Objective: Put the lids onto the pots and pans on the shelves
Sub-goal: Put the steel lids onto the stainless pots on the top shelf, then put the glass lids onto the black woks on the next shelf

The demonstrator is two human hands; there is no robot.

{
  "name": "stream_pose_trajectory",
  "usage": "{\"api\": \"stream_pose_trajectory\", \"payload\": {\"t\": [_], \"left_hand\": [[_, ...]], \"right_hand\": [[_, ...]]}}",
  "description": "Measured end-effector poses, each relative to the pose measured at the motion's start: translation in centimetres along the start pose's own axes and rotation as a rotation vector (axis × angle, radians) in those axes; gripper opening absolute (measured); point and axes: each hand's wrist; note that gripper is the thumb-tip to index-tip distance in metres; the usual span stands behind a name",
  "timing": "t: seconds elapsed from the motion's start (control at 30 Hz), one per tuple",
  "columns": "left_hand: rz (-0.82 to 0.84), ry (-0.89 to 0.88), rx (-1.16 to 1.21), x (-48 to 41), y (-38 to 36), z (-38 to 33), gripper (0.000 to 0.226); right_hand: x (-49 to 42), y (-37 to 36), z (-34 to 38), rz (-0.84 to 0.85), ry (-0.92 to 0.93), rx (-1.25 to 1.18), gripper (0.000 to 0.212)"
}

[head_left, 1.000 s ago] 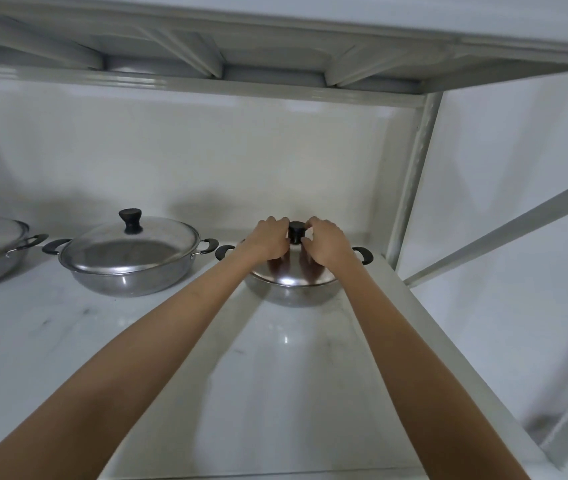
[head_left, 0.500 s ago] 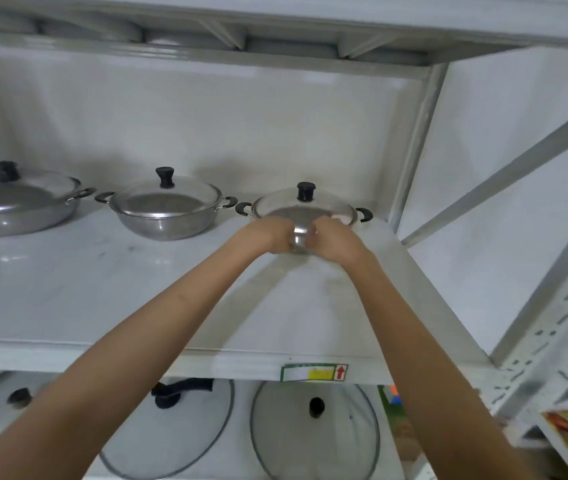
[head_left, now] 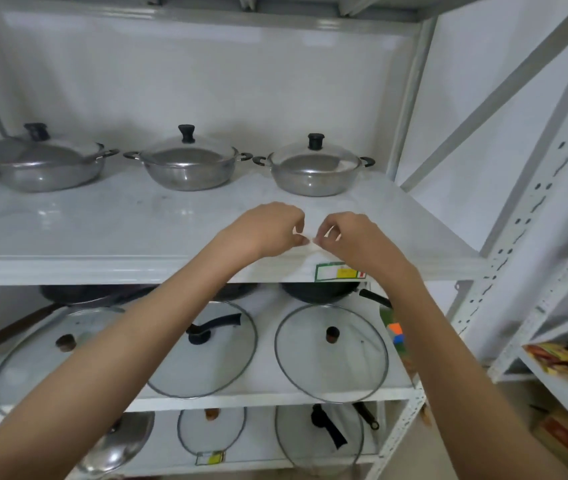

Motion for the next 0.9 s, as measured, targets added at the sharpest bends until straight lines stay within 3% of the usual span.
{"api": "stream_pose_trajectory", "payload": {"t": [0.27, 0.5, 0.6, 0.9], "left_hand": [[0.169, 0.001, 0.035, 6.7, -10.9, 0.7, 0.033], [0.226, 0.11, -0.054, 7.7, -28.1, 5.9, 0.036], [0.16, 0.121, -0.086, 7.9, -34.4, 8.3, 0.023], [-0.003, 0.133, -0.061, 8.6, -45.3, 9.7, 0.038]], "right_hand": [[7.3, -9.2, -3.1, 0.129, -0.01, 0.022, 0.015], [10.3, -22.9, -12.4, 0.034, -0.055, 0.061, 0.01], [11.1, -28.6, -16.1, -0.012, -0.044, 0.092, 0.02], [13.6, -39.6, -20.5, -0.055, 0.05, 0.118, 0.023]]}}
Point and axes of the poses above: each hand's wrist, its own x-axis away from the middle knuckle, its own y-axis out of the back of the hand, z = x × y, and after that the axes turned 3 degrees about -z, right-handed
